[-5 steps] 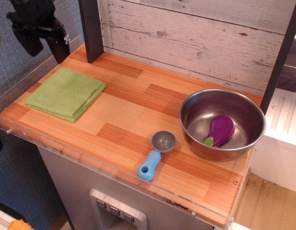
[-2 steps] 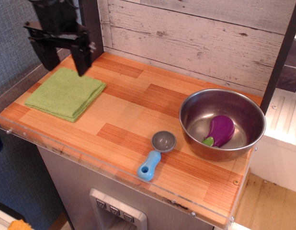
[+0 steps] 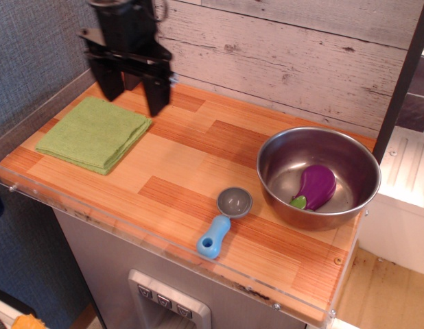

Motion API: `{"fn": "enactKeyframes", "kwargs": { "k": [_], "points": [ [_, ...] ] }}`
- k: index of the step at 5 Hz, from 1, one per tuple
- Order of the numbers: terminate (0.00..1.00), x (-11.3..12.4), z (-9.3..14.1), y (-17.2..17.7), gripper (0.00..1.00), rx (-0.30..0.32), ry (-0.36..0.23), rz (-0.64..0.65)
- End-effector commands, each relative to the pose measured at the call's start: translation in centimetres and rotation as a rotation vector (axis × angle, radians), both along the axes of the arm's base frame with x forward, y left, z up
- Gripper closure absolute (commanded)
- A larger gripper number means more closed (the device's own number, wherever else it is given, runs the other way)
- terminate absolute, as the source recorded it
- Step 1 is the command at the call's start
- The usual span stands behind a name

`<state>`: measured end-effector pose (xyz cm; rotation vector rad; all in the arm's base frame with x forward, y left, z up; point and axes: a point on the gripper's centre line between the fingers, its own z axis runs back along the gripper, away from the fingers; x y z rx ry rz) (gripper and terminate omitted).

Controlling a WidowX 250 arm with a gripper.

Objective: Move the green cloth to the center right of the table next to the wall.

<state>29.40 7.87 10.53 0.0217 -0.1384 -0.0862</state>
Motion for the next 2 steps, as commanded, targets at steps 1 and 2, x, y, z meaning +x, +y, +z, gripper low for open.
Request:
{"fn": "enactKeyframes", "kwargs": {
  "k": [1,2],
  "points": [
    [0.00,1.37,1.77,-1.41,0.00,0.058,0.021,-0.101],
    [1.00,1.37,1.77,-1.41,0.00,0.058,0.021,-0.101]
  ]
}}
